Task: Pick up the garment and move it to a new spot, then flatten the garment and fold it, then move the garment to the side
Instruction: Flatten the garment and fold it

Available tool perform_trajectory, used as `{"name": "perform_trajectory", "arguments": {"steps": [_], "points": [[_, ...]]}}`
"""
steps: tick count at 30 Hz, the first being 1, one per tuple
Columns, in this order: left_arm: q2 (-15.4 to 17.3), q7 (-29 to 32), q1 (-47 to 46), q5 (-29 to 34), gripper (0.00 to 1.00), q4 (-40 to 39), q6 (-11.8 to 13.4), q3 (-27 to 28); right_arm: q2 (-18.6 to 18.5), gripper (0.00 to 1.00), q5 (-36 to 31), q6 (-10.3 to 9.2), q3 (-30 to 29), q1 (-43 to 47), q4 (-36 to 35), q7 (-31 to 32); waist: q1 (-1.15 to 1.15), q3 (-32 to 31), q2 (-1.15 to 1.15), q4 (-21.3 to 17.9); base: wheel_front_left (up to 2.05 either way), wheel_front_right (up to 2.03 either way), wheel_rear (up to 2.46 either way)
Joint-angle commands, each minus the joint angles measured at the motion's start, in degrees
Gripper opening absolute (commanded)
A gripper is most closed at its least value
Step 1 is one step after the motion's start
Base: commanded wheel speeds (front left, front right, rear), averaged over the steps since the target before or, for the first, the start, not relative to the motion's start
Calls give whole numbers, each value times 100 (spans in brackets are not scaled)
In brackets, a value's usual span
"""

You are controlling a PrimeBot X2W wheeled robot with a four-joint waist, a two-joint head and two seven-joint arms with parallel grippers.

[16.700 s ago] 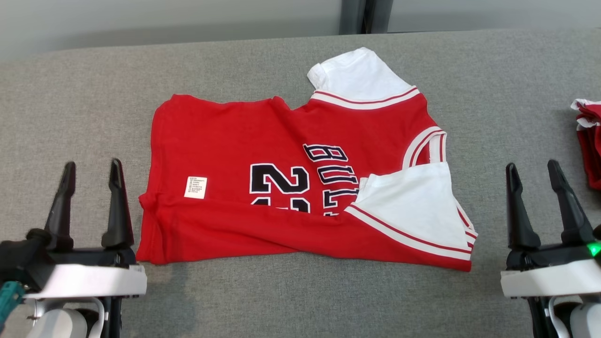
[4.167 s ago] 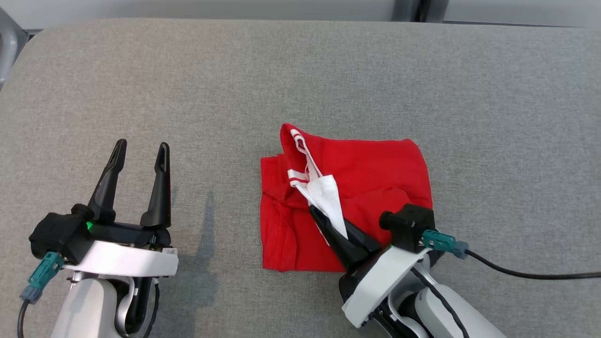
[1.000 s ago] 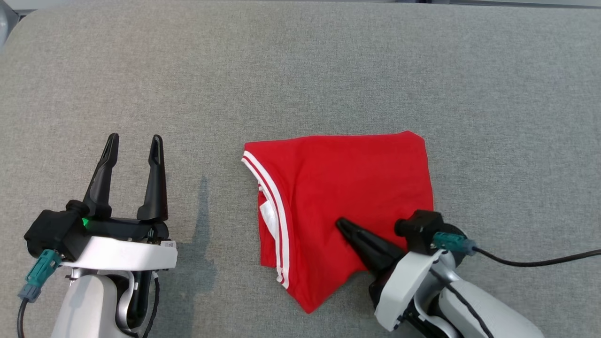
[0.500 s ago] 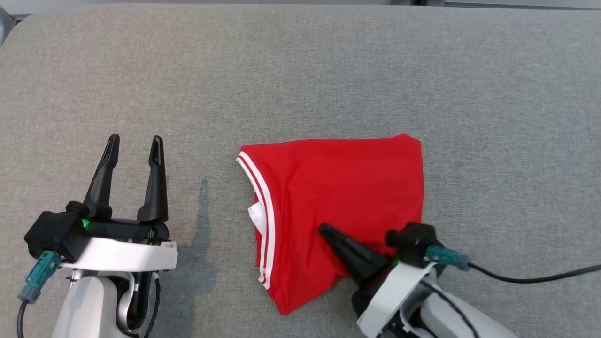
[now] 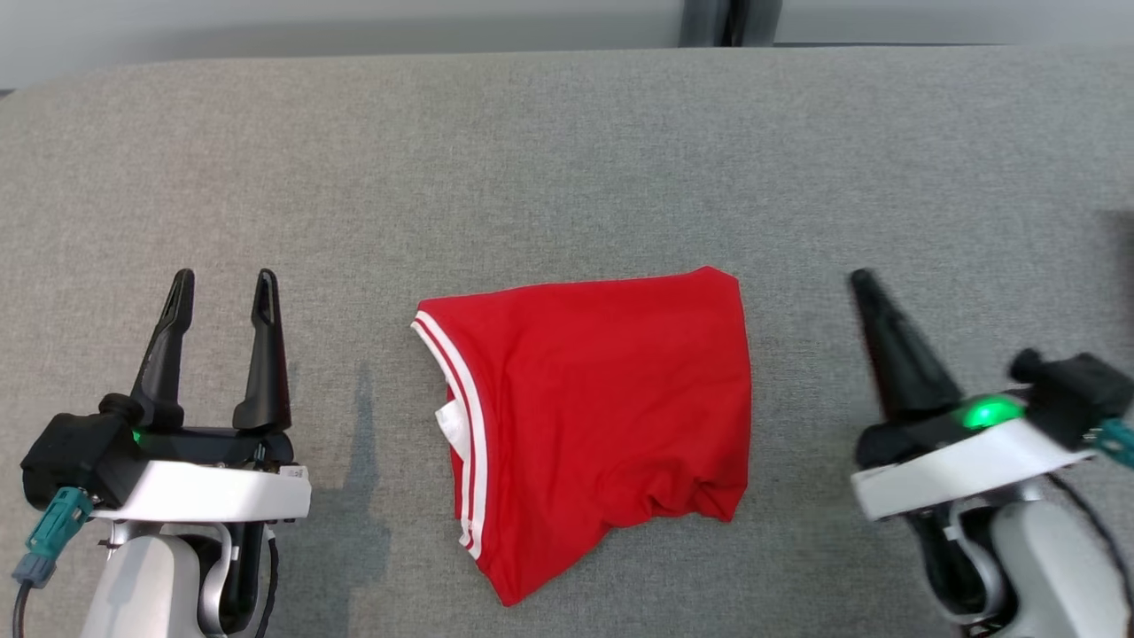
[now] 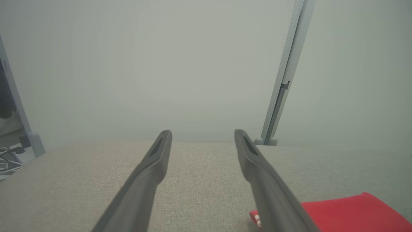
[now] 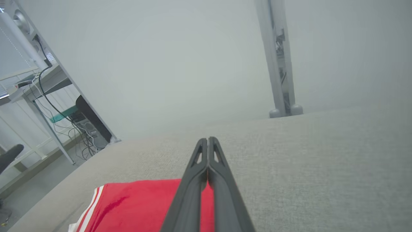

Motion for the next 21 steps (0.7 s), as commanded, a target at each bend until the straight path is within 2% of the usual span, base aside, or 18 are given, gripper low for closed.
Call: {"name": "perform_trajectory", "arguments": {"steps": [1, 2, 3, 4, 11, 21], "points": [[47, -5, 63, 7, 100, -22, 28, 17, 22, 0, -20, 1, -74, 50, -45, 19, 0, -39, 0, -32, 0, 0, 0], [60, 16, 86, 11, 100, -39, 44, 24, 32, 27, -124, 2, -299, 126, -98, 75, 0, -69, 0, -47, 0, 0, 0], [65, 39, 107, -7, 100, -83, 49, 24, 81, 93, -252, 1, -666, 228, -238, 151, 0, -127, 0, -68, 0, 0, 0], [75, 45, 126, -10, 100, -101, 62, 21, 105, 100, -342, 2, -823, 271, -278, 203, 0, -160, 0, -79, 0, 0, 0], [122, 136, 365, 17, 100, -193, 135, 12, 200, 100, -823, 1, -1463, 534, -444, 447, 0, -505, 0, -123, 0, 0, 0], [195, 309, 805, 88, 100, -233, 213, -86, 223, 100, -1121, 2, -1695, 1101, -521, 749, 0, -1108, 0, -82, 0, 0, 0]]}}
